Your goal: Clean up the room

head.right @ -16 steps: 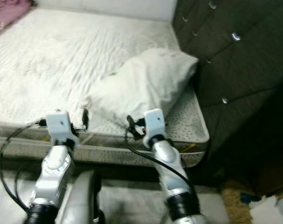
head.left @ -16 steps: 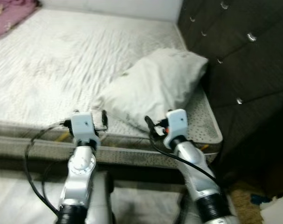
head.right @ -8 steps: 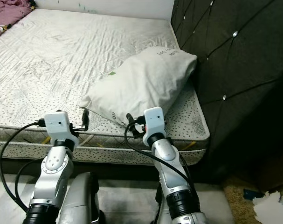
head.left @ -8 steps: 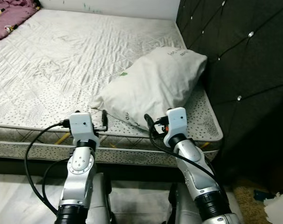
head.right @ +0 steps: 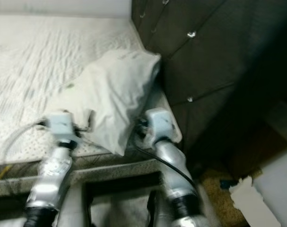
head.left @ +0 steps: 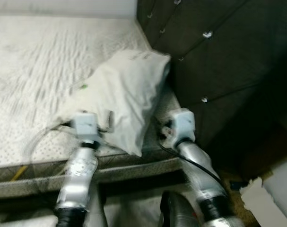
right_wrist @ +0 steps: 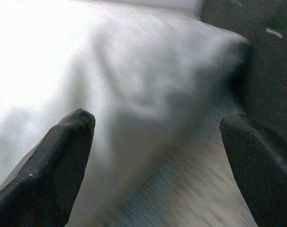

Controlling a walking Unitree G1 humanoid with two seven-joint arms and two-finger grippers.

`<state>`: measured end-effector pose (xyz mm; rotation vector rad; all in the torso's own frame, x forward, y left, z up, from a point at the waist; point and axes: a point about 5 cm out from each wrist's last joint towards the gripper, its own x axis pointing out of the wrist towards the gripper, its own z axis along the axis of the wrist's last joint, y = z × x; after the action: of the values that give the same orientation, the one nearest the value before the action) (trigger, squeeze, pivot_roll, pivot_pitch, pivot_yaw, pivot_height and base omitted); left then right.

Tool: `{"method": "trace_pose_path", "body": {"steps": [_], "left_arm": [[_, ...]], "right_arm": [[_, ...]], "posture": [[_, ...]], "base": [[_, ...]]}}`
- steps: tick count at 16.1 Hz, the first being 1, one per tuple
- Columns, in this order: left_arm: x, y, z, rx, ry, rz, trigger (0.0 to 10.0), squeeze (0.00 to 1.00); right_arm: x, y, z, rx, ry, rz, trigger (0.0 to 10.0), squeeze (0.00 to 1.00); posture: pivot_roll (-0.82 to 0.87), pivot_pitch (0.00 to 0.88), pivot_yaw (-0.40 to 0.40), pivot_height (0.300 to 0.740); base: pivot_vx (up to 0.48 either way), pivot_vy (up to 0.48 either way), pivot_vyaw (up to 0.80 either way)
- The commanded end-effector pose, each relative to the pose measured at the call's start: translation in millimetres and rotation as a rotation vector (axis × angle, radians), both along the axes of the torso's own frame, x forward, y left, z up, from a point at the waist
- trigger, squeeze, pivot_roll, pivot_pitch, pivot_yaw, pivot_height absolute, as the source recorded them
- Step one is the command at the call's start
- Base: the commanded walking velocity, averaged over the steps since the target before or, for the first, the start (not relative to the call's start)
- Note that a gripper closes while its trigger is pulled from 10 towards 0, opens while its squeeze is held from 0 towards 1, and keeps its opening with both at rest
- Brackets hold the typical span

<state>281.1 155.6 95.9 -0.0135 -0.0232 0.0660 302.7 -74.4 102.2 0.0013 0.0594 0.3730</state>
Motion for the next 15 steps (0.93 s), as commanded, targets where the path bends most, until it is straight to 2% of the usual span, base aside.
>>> {"method": "trace_pose_path", "body": {"steps": [1,4,11,13,15], "left_arm": [[2.3,-17.6,4.6,-0.019,-0.022,-0.047,10.0,0.0],[3.1,-17.1,4.1,-0.013,-0.018,-0.033,10.0,0.0],[3.2,-17.2,3.7,-0.005,-0.016,-0.03,10.0,0.0],[3.0,-17.5,3.1,-0.002,-0.011,-0.031,10.0,0.0],[2.1,-16.4,-1.1,0.048,0.045,-0.037,10.0,0.0]], "right_arm": [[-0.7,-17.0,-6.4,-0.026,0.017,-0.045,10.0,0.0],[-0.8,-15.8,-4.1,-0.038,-0.003,-0.026,10.0,0.0],[-1.0,-14.8,-7.2,-0.037,0.019,-0.016,10.0,0.0],[-0.4,-15.2,-9.9,-0.043,0.051,-0.008,10.0,0.0],[-1.1,-15.6,-12.6,-0.06,0.119,0.083,10.0,0.0]], "posture": [[0.08,0.0,-0.06,0.575],[0.08,0.0,-0.062,0.575],[0.08,0.0,-0.061,0.575],[0.08,0.0,-0.061,0.575],[0.07,0.0,-0.059,0.575]], "base": [[0.0,0.0,0.0],[0.0,0.0,0.0],[0.0,0.0,0.74],[0.0,0.0,0.0],[0.0,0.0,0.0]]}}
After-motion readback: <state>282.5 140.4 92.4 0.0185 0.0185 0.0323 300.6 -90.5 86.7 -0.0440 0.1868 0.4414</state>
